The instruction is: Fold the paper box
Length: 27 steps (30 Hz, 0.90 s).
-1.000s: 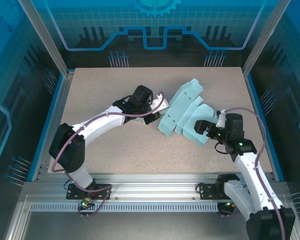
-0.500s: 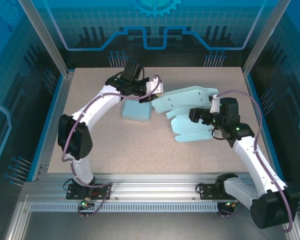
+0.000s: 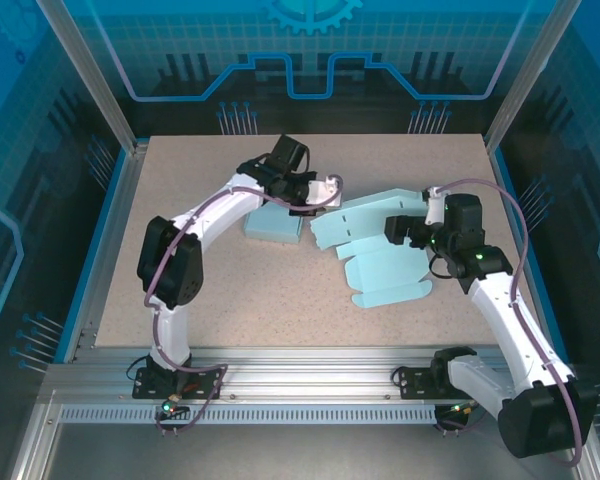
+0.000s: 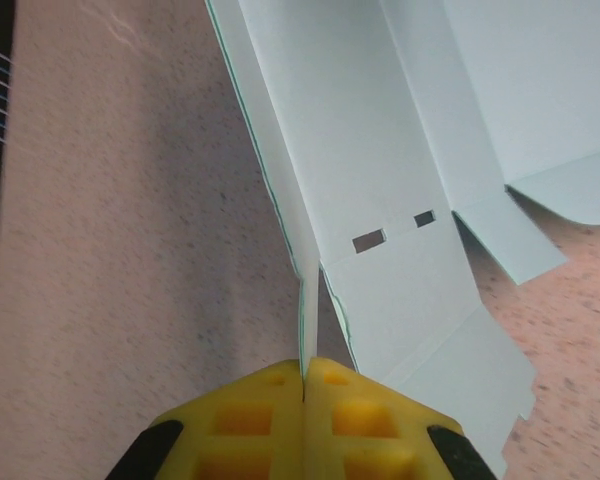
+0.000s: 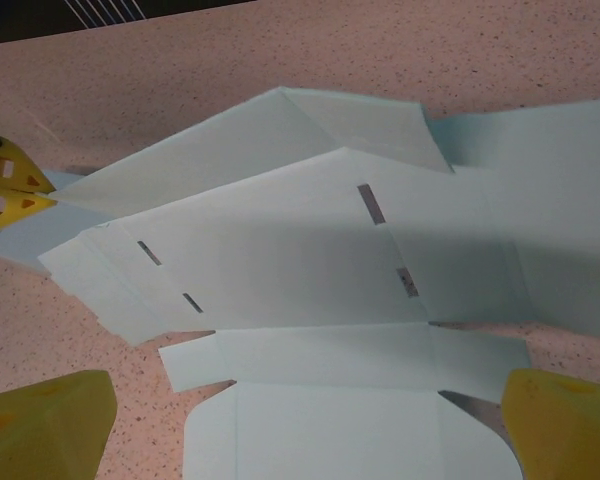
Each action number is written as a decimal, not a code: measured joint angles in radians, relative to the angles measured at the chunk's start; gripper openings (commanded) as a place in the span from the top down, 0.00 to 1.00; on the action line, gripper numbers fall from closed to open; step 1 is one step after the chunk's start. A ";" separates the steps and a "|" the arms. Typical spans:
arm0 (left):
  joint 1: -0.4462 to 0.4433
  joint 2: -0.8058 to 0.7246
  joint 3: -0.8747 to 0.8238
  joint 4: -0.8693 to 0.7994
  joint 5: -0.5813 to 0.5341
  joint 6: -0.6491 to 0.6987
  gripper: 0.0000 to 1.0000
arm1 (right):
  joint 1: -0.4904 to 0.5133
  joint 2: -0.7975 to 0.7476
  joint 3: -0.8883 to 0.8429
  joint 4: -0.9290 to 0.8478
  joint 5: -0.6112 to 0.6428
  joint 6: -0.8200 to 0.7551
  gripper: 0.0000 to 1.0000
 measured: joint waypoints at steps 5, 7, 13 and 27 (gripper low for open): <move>-0.055 -0.015 -0.093 0.164 -0.114 0.062 1.00 | -0.053 0.014 0.000 0.000 -0.003 -0.003 0.00; -0.071 -0.015 -0.099 0.191 -0.158 0.098 1.00 | -0.088 0.027 0.000 0.002 -0.016 -0.002 0.00; -0.104 -0.015 -0.110 0.283 -0.279 0.206 1.00 | -0.151 0.066 0.001 0.028 -0.080 0.011 0.00; -0.130 -0.012 -0.284 0.528 -0.375 0.263 1.00 | -0.148 0.204 0.033 0.031 -0.168 0.005 0.06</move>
